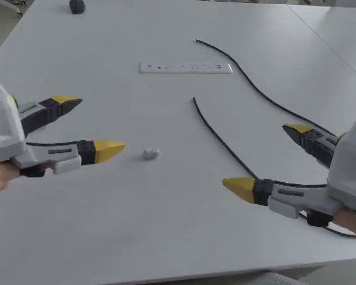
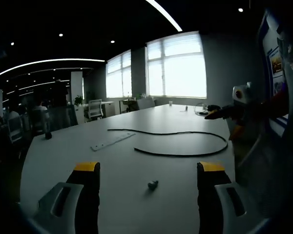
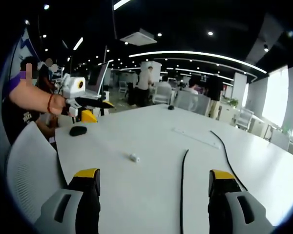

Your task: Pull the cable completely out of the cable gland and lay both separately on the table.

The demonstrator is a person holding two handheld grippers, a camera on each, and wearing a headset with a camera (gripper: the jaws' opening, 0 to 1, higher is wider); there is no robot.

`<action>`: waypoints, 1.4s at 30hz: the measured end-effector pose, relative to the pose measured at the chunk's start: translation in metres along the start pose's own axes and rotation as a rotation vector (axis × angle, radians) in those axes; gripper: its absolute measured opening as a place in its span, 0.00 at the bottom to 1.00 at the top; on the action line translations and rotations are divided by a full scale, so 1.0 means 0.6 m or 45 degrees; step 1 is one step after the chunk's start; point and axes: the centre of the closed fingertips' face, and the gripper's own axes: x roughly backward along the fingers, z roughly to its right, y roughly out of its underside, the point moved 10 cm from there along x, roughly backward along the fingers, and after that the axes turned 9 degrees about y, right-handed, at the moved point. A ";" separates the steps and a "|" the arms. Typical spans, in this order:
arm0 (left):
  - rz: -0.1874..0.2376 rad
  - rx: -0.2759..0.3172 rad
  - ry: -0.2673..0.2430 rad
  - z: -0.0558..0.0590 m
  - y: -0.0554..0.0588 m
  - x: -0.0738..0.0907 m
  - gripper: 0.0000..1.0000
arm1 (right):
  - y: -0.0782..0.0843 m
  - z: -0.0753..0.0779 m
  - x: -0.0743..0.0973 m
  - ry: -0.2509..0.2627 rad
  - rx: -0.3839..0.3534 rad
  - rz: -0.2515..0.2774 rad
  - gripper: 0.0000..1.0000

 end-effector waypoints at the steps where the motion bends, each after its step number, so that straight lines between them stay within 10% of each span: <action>1: 0.017 0.023 -0.015 0.011 -0.003 0.017 0.86 | -0.001 0.000 0.000 -0.002 -0.001 0.003 0.93; 8: 0.035 0.182 -0.122 0.075 0.022 0.106 1.00 | 0.000 0.000 0.010 -0.019 -0.020 0.040 0.94; 16: 0.051 0.173 -0.311 0.124 0.042 0.175 0.99 | 0.010 -0.003 0.038 -0.065 -0.058 0.194 0.96; 24: 0.115 0.220 -0.378 0.140 0.039 0.184 0.99 | 0.018 -0.008 0.051 -0.073 -0.046 0.213 0.99; 42: 0.078 0.196 -0.350 0.130 0.041 0.162 0.99 | 0.029 -0.008 0.064 -0.025 -0.037 0.192 0.99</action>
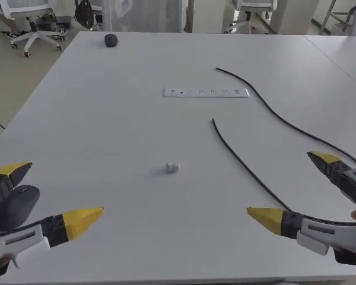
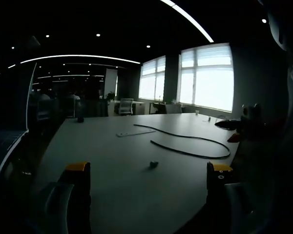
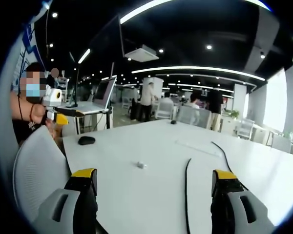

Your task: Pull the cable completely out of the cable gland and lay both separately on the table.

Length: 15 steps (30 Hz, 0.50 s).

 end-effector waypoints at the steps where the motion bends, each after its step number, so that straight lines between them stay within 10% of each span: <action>1: -0.013 -0.002 0.007 -0.002 0.002 -0.003 0.99 | 0.000 0.002 0.000 0.006 -0.001 -0.011 0.99; 15: -0.074 -0.013 0.110 -0.005 0.008 -0.037 0.99 | 0.006 -0.002 -0.004 0.001 0.036 -0.039 0.99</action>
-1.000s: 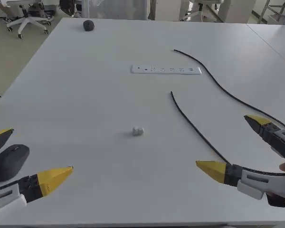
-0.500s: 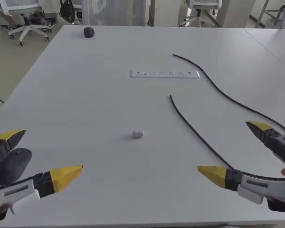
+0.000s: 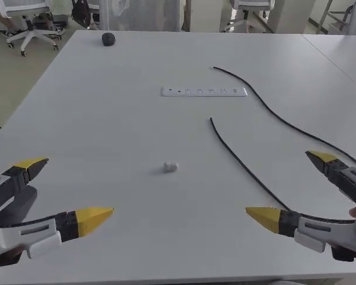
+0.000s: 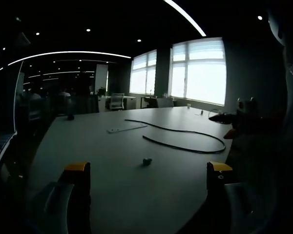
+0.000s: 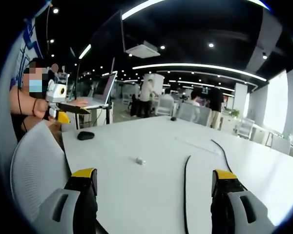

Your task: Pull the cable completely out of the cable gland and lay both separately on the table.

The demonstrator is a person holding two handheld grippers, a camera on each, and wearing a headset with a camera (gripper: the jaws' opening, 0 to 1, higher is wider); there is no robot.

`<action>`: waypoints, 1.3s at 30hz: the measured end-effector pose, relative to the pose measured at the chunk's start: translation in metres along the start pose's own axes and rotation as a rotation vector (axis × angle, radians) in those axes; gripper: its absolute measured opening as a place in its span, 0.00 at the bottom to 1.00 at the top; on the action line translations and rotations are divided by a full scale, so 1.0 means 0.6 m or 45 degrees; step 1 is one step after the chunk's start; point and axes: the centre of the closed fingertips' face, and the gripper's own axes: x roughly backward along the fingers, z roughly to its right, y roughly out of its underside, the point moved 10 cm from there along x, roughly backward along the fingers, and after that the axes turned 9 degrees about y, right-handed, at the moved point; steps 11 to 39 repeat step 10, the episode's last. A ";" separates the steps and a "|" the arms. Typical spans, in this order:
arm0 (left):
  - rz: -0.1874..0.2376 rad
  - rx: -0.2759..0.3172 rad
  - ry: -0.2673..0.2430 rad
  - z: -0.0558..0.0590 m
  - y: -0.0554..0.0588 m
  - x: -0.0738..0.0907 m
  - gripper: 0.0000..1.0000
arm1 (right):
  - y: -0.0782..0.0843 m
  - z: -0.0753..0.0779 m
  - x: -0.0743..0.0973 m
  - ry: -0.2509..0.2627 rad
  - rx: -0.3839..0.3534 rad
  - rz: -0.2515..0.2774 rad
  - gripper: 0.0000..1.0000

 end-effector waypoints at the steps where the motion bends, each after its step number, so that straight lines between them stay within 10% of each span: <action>1: -0.006 0.009 0.000 -0.002 0.001 -0.003 0.99 | 0.001 0.002 0.000 0.003 0.002 -0.001 0.99; 39: -0.041 0.032 0.036 -0.010 0.007 -0.024 0.99 | 0.012 0.016 -0.006 0.021 0.002 -0.041 0.99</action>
